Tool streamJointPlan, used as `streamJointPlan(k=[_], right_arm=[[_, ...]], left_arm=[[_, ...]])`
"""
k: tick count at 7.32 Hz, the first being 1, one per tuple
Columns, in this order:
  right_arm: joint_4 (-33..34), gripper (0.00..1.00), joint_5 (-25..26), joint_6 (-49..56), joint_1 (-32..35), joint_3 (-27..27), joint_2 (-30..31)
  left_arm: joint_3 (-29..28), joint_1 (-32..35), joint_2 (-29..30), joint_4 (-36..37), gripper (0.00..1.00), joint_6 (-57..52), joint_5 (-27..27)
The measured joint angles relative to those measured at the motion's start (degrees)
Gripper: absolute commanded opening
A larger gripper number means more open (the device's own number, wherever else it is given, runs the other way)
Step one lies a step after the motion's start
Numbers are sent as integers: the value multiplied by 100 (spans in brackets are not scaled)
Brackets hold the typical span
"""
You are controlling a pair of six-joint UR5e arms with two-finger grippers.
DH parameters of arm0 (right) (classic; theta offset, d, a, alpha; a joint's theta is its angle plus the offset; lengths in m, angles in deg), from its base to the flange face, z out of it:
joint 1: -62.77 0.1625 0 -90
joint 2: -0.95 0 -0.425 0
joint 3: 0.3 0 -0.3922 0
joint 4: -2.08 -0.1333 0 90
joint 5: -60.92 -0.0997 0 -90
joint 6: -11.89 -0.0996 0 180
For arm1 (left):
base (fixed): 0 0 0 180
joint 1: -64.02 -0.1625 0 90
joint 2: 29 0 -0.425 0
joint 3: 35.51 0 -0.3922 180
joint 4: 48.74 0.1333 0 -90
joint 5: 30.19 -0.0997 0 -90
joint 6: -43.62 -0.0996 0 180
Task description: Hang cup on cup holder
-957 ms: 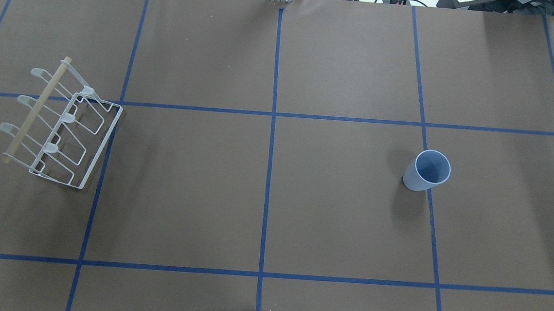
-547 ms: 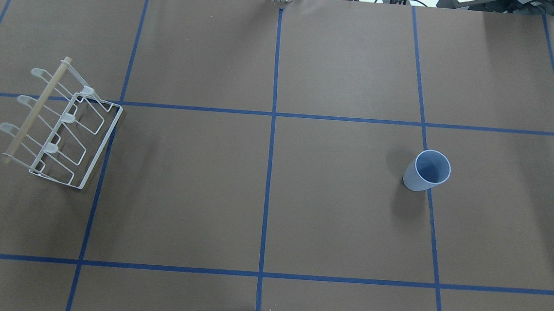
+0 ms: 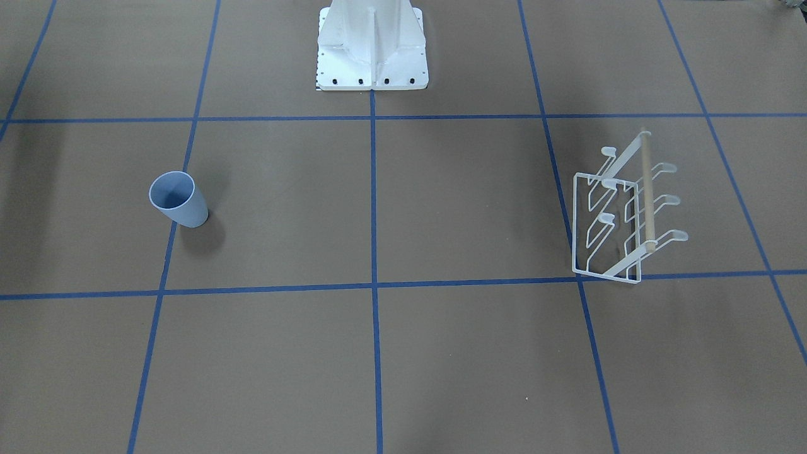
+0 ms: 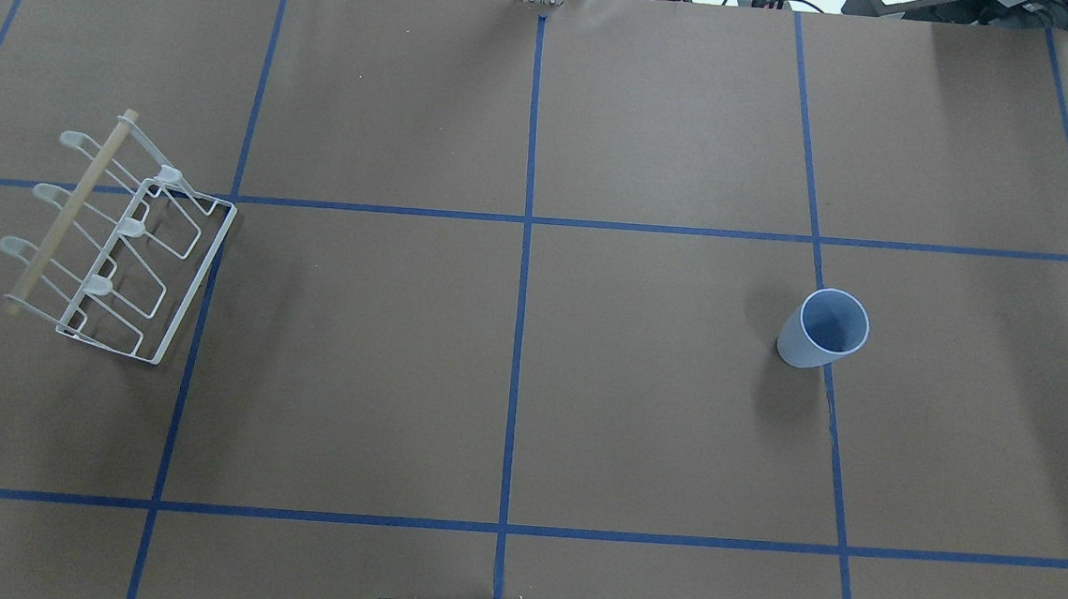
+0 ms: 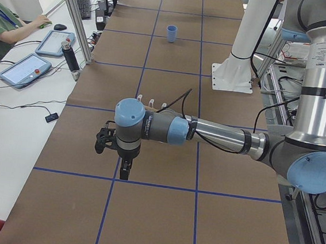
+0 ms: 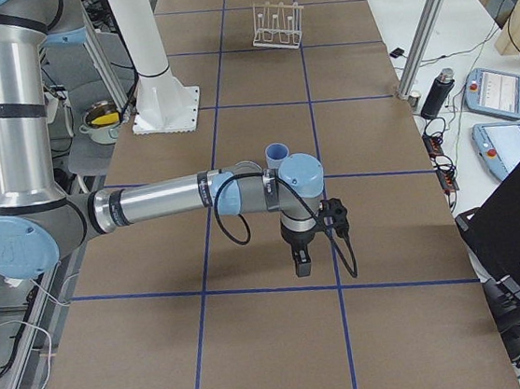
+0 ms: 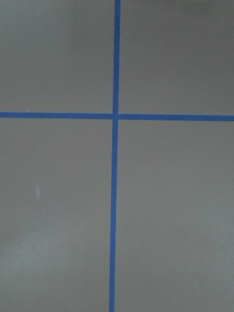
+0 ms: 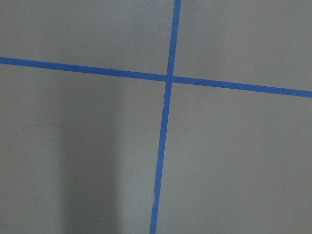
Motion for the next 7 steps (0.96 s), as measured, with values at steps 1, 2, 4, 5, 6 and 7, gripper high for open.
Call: streamJointPlan(k=[1,2,4,5,6,7], right_arm=[[-58,100,65,-6,-66,-144,-130],[-77,100,70,-16,-211,-306,-366],[-163,100,-179,-350,-709,-432,-713],[-463,100,-374,-986,-1060,-483,-797],[-1071,100,-486,-2111,-1571,-508,-857],[-1759,100,-382,-3292,-2169,-495,-930]], left_arm=[[105,-57,6,0,98,2,1],[210,-123,2,4,98,12,1],[299,-173,-14,5,98,31,1],[308,-185,-17,1,98,34,1],[310,-199,-19,-1,98,35,1],[308,-207,-19,-2,98,34,1]])
